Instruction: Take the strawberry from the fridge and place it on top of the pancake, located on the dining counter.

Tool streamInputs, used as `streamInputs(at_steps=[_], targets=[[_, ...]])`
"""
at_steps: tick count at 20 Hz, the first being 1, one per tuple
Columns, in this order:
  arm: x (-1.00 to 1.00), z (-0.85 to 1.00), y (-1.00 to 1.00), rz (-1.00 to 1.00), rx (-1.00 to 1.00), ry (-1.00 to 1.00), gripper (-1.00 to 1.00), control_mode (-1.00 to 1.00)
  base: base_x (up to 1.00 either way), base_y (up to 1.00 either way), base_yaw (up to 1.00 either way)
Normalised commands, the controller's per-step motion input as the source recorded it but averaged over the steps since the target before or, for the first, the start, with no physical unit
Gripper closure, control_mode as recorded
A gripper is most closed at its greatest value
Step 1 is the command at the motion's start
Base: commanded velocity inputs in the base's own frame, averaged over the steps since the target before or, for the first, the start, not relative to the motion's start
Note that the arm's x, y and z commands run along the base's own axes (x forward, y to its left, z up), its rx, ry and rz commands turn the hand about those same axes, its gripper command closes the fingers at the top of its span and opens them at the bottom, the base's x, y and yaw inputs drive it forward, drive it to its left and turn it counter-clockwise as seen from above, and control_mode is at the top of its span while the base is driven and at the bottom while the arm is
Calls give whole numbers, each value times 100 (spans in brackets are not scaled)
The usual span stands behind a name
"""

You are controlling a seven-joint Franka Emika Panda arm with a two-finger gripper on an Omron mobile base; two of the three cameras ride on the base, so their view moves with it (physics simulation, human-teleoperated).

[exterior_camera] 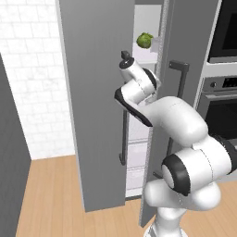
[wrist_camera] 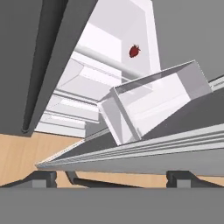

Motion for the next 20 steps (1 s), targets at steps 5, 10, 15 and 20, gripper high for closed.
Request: streamInputs(at_steps=[5,10,15,20], targets=[[21,0,-15,-1,0,0,-100,-100,0,0,0],[3,0,-36,-1,0,0,-100,-100,0,0,0],[-6,0,-76,-5,0,0,-100,-100,0,0,0],[-1,0,-85,-4,0,0,-100,-100,0,0,0]])
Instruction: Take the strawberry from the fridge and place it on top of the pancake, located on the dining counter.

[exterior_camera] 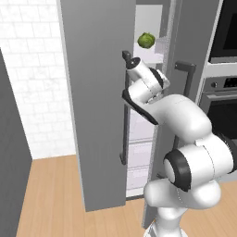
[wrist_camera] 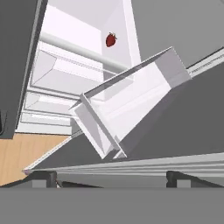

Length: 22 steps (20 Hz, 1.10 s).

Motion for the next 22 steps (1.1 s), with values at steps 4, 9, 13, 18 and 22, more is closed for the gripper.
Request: streamInputs(at_steps=[4,9,13,18,22], targets=[[-21,2,-100,-4,1,-1,-100,-100,0,0,0],[-30,1,-100,-7,5,-1,-100,-100,0,0,0],[-29,0,-100,-9,7,0,-100,-100,0,0,0],[-21,0,-100,-8,7,0,-100,-100,0,0,0],[-12,0,-100,-8,7,0,-100,-100,0,0,0]])
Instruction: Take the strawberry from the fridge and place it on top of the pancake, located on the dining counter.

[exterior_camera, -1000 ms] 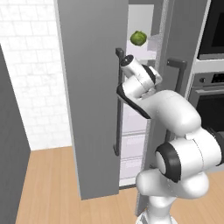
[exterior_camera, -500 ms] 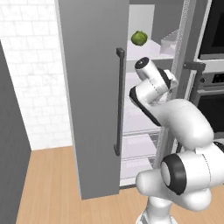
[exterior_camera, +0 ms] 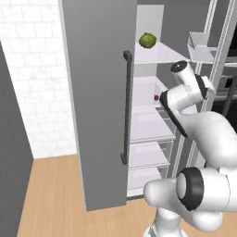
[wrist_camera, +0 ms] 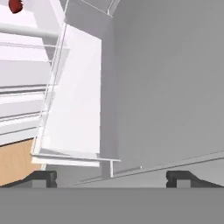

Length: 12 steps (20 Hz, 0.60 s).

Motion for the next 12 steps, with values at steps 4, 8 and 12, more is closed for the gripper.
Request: streamInputs(at_steps=[4,8,12], targets=[[-3,0,-100,-6,7,-1,-100,-100,0,0,0],[0,0,-100,-4,6,-1,-100,-100,0,0,0],[0,0,-89,-2,5,-1,-100,-100,0,0,0]])
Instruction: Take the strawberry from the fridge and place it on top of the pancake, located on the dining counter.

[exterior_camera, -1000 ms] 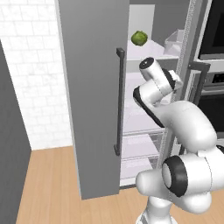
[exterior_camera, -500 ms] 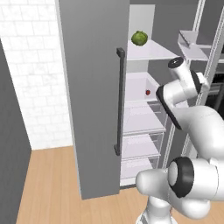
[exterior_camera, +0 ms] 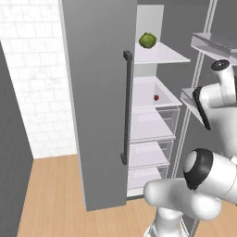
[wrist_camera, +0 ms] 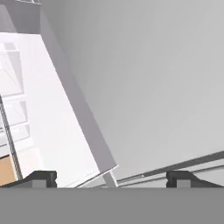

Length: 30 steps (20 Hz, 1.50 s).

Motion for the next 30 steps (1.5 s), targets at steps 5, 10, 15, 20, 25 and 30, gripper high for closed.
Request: streamInputs(at_steps=[5,10,15,20,25,30], targets=[[-11,2,-8,0,1,-8,-100,-100,0,0,0],[-55,1,51,0,0,-20,-100,-100,0,0,0],[-37,0,97,0,0,-9,-100,-100,0,0,0],[-5,0,100,2,0,-3,-100,-100,0,0,0],[-7,0,96,15,1,0,-100,-100,0,0,0],[-46,-1,61,18,8,4,-100,-100,0,0,0]])
